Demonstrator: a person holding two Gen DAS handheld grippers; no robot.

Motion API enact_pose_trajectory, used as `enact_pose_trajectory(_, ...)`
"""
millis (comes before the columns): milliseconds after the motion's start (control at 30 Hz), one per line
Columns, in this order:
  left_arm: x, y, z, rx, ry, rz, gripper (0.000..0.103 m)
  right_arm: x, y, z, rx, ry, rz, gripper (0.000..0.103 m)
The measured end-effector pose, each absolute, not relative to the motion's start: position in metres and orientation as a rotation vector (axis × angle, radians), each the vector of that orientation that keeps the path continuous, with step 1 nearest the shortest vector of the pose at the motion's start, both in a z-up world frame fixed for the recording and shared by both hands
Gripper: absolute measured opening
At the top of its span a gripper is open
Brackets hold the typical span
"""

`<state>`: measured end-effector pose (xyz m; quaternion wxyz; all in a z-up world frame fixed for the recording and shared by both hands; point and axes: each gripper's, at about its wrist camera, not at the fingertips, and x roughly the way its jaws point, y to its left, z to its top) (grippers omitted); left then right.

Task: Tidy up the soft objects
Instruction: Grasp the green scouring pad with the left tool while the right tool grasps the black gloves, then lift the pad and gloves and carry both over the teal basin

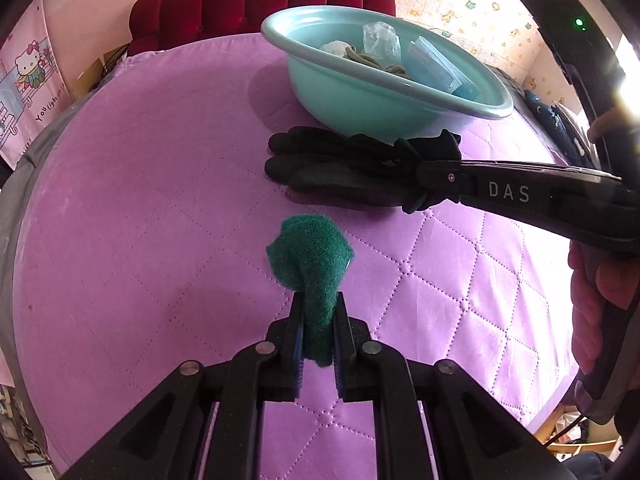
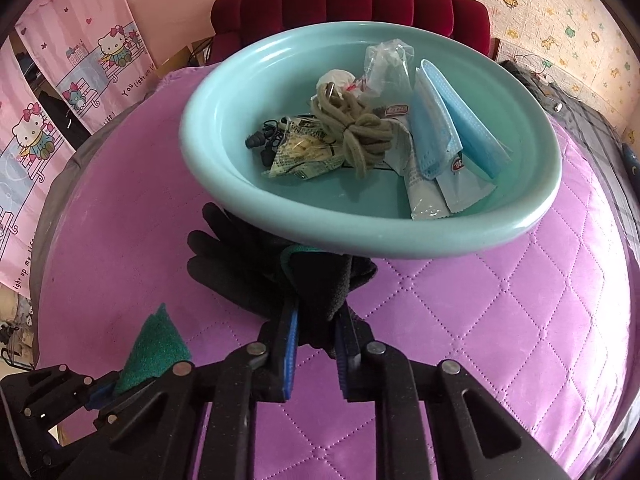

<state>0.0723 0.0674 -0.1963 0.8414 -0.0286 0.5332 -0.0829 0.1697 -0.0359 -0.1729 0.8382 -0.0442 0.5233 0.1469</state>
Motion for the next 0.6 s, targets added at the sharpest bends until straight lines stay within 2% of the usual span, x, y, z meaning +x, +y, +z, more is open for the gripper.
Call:
enact_pose_trajectory(267, 0.064, 0.059, -0.187, -0.033, 1.095, -0.174, 0.012, 0.148, -0.053, -0.16, -0.074, 1.086, 0.334, 0.009)
enact_pose_trajectory(600, 0.058, 0.052, -0.17, -0.044, 1.077, -0.162, 0.012, 0.126, -0.069, -0.139, -0.068, 1.062, 0.343, 0.008)
